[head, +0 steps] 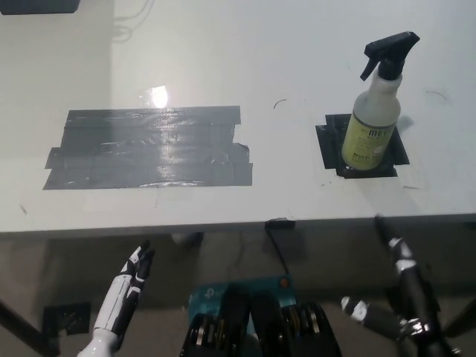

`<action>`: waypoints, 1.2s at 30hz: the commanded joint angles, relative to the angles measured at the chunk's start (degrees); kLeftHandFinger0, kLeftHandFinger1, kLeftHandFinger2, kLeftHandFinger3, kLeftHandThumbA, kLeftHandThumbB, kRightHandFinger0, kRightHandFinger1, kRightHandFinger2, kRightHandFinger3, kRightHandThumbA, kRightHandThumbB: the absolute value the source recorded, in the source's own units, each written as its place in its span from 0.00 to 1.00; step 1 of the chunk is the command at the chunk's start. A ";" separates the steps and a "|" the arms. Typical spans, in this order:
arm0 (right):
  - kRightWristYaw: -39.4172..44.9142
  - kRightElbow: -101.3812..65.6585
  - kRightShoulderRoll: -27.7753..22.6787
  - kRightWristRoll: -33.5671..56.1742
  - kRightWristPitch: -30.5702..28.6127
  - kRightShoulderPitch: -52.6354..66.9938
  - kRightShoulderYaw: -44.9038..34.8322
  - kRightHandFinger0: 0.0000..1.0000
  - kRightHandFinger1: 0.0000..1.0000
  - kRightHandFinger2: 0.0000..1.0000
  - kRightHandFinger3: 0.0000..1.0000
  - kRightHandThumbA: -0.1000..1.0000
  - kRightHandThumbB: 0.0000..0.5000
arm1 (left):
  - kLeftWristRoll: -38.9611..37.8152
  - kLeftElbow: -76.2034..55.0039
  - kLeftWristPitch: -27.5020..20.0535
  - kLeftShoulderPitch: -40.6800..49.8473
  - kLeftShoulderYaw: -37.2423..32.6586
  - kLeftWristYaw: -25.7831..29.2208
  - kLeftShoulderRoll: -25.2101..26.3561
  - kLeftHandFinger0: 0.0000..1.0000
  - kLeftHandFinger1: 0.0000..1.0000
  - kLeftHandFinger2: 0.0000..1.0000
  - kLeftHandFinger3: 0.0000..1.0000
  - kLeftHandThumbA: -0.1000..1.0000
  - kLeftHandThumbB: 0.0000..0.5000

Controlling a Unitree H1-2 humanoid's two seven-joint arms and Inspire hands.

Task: A spray bottle is kept on the black marked spot on the table infront of the robot and the robot extends its right arm to pick it up and hands it to a person

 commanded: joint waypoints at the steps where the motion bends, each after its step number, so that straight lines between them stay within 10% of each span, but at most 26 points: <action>1: -1.51 -7.72 0.57 0.90 -2.23 -2.38 -2.63 1.00 1.00 1.00 1.00 1.00 0.55 | 1.55 -0.08 -3.00 0.33 0.15 1.85 0.10 1.00 1.00 1.00 1.00 1.00 1.00; 31: -2.48 17.34 -0.54 5.99 9.14 -30.22 -13.99 1.00 1.00 1.00 1.00 1.00 0.50 | 0.84 -0.86 -3.26 0.58 0.39 0.89 -0.41 1.00 1.00 1.00 1.00 1.00 1.00; 36: -2.00 21.41 -0.87 6.25 10.19 -33.29 -13.72 1.00 1.00 1.00 1.00 1.00 0.64 | 0.93 -0.67 -3.35 0.35 0.37 0.94 -0.40 1.00 1.00 1.00 1.00 1.00 1.00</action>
